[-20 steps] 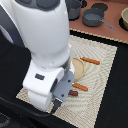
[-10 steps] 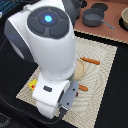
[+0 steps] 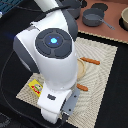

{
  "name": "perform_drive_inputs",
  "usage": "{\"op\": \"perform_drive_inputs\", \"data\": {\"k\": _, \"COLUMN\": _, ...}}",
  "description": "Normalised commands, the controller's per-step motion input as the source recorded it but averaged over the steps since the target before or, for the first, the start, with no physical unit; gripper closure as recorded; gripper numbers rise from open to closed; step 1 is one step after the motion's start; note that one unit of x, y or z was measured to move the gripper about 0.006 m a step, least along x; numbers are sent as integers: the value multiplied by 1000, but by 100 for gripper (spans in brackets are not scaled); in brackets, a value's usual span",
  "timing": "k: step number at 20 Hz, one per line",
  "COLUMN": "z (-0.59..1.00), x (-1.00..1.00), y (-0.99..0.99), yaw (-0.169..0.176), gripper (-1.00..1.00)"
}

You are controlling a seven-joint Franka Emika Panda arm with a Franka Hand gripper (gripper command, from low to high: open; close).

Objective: Interact with the objects in diverse but meaningful ways.

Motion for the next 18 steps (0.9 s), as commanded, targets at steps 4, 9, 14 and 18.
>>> {"op": "perform_drive_inputs", "data": {"k": 4, "z": -126, "x": 416, "y": 0, "yaw": 6, "gripper": 100}}
{"op": "perform_drive_inputs", "data": {"k": 9, "z": -20, "x": 463, "y": 0, "yaw": 12, "gripper": 100}}
{"op": "perform_drive_inputs", "data": {"k": 14, "z": 681, "x": 183, "y": 70, "yaw": 78, "gripper": 100}}
{"op": "perform_drive_inputs", "data": {"k": 18, "z": 1000, "x": 227, "y": 433, "yaw": 128, "gripper": 100}}
